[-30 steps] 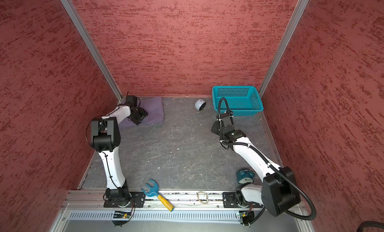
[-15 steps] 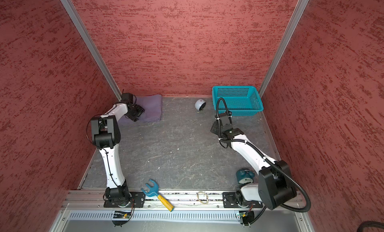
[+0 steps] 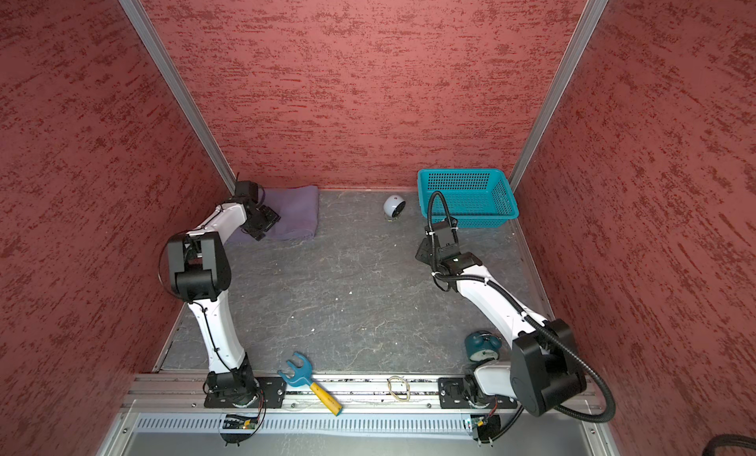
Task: Fold and stack the trousers
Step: Move the trousers to the top-left of the table, then reset both arms
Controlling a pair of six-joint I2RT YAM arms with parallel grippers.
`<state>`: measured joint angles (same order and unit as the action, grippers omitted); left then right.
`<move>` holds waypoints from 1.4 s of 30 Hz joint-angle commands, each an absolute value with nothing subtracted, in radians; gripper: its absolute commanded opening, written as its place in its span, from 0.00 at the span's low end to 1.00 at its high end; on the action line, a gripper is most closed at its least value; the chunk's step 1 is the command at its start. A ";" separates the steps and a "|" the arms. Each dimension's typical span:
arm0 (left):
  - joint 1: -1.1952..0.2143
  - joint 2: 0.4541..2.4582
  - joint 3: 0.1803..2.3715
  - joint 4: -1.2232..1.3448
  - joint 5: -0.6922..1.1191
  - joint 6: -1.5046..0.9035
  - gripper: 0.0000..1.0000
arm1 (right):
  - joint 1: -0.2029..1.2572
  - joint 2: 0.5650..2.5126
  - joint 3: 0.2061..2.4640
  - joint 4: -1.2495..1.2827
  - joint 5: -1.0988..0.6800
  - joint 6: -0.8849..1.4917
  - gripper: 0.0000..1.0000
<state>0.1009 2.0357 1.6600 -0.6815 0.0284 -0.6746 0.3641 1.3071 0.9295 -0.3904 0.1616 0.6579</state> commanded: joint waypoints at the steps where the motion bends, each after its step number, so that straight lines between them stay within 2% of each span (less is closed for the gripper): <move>1: 0.034 1.840 1.612 -0.655 -0.042 -0.604 0.71 | 0.357 1.225 0.994 -0.428 0.230 0.584 0.37; 5: 0.019 1.655 1.504 -0.608 -0.017 -0.607 0.72 | 0.356 1.140 1.045 -0.472 0.297 0.483 0.40; 7: 0.018 1.563 1.450 -0.586 -0.010 -0.612 0.73 | 0.356 1.098 1.071 -0.488 0.332 0.444 0.49; 11: 0.002 1.372 1.346 -0.517 0.003 -0.585 0.77 | 0.356 1.000 1.095 -0.477 0.459 0.389 0.78; 12: 0.000 1.331 1.324 -0.505 0.001 -0.579 0.79 | 0.356 0.976 1.096 -0.467 0.482 0.380 0.89; 13: -0.003 1.288 1.304 -0.493 0.002 -0.573 0.98 | 0.356 0.950 1.094 -0.450 0.503 0.368 0.99; 24: -0.006 0.921 1.015 -0.343 -0.038 -0.569 0.99 | 0.356 0.695 0.914 -0.141 0.531 0.290 0.99; 27: -0.005 0.852 0.915 -0.299 -0.057 -0.571 0.99 | 0.355 0.727 0.919 -0.168 0.616 0.304 0.99; 32: -0.008 0.804 0.742 -0.132 -0.157 -0.546 0.99 | 0.356 0.785 0.811 -0.014 0.490 0.103 0.99; 34: -0.015 0.801 0.666 -0.050 -0.206 -0.488 0.99 | 0.356 0.813 0.729 0.104 0.570 0.090 0.99; 37: -0.021 0.787 0.568 0.072 -0.120 -0.306 0.99 | 0.347 0.882 0.607 0.283 0.648 0.018 0.99; 42: -0.047 0.821 0.465 0.204 -0.121 -0.195 0.99 | 0.324 0.951 0.493 0.314 0.755 0.204 0.99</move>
<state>-0.0372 0.8070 0.4938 0.0372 -0.1280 -0.3233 0.3408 0.9581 0.5205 0.1802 0.6395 0.1318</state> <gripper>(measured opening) 0.994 0.989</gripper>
